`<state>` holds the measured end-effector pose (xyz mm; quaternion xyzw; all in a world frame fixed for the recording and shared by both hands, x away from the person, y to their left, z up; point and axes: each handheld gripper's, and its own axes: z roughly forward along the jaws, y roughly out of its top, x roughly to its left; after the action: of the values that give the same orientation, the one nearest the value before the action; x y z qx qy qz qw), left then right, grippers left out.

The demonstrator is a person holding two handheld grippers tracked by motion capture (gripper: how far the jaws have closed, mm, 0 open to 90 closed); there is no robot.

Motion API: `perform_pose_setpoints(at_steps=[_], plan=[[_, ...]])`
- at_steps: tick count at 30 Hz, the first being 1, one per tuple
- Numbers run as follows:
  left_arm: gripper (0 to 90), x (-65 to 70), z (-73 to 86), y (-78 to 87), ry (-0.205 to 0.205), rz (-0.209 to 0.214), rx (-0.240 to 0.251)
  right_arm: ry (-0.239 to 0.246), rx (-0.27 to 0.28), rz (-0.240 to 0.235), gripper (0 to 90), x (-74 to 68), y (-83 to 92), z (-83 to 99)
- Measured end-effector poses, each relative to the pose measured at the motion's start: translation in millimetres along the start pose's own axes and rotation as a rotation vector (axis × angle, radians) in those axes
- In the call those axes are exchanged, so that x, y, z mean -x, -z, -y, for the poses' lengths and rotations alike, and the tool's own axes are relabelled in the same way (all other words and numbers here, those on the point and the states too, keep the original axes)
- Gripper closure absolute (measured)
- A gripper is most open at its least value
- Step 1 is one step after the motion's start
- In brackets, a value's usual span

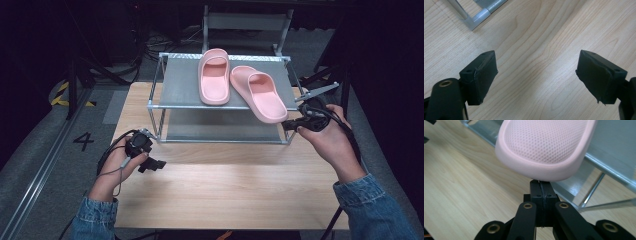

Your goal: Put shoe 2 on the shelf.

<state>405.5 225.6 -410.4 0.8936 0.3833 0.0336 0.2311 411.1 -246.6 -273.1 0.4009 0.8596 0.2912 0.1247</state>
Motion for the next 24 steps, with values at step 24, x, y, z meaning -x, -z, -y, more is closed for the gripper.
perform_pose_setpoints(at_steps=[24], plan=[[17.4,-1.7,8.9,2.0,0.021,0.004,-0.01,0.005,-0.033,-0.197,90.0,-21.7,-37.2,-46.2]])
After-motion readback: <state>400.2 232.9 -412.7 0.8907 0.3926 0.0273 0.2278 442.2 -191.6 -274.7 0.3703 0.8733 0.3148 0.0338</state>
